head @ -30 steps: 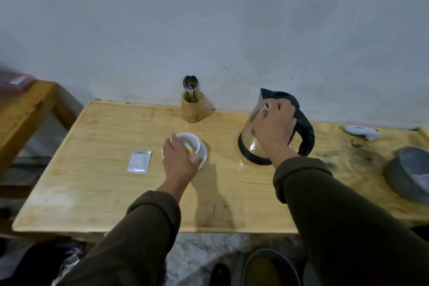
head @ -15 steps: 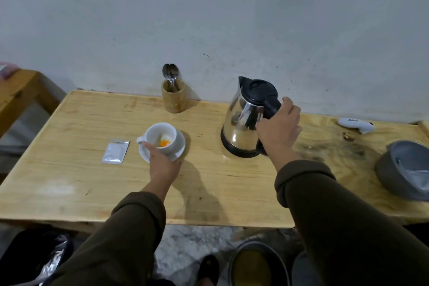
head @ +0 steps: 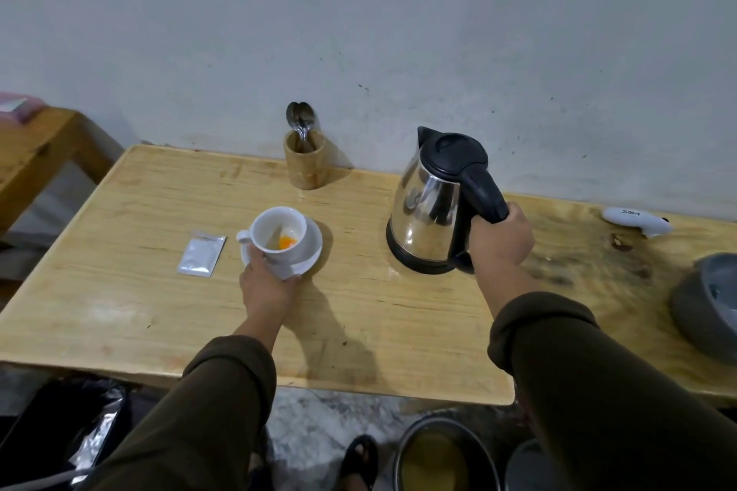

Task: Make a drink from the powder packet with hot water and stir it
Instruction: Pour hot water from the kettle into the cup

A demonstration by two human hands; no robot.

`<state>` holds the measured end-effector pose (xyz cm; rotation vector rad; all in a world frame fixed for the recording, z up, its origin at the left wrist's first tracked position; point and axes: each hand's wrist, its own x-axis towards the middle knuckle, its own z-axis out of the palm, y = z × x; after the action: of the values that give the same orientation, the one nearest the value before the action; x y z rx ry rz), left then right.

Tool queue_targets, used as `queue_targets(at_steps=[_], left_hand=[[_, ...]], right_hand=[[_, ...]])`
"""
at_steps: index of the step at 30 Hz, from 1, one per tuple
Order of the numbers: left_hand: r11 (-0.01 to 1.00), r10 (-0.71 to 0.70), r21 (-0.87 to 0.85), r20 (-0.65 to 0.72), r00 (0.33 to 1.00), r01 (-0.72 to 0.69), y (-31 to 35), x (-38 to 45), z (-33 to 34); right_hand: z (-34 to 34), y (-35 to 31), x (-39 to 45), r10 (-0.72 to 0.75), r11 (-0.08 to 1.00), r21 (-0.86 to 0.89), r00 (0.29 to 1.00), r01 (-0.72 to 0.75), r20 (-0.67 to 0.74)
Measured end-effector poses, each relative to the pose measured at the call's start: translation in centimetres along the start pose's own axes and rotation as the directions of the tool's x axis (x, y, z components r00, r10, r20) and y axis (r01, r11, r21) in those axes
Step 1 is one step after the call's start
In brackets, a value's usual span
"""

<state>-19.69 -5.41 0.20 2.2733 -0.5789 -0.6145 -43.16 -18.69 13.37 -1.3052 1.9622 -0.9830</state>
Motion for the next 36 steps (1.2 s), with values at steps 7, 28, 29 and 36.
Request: queue_targets(at_steps=[7,28,29,36], left_hand=[[1.0,0.007,-0.021,0.001,1.0,-0.007,-0.1,0.8,-0.5],[1.0,0.018,-0.008,0.019,1.0,-0.017,0.3,0.9,-1.0],[1.0,0.016,-0.008,0.024,1.0,-0.016,0.3,0.9,-1.0],[1.0,0.022,-0.013,0.052,0.998,-0.021,0.2,1.1,-1.2]], right_hand=[[-0.3,-1.8,0.4,-0.19,0.973,-0.126,0.981,0.193,0.03],[2.8,-8.0,-2.0,-0.575,0.551,-0.36,0.655,0.753,0.491],[2.9,-8.1,-2.2,-0.572,0.547,-0.361,0.652,0.756,0.498],[3.7,-10.0,-3.1,-0.576,0.441,-0.403,0.598,0.802,0.558]])
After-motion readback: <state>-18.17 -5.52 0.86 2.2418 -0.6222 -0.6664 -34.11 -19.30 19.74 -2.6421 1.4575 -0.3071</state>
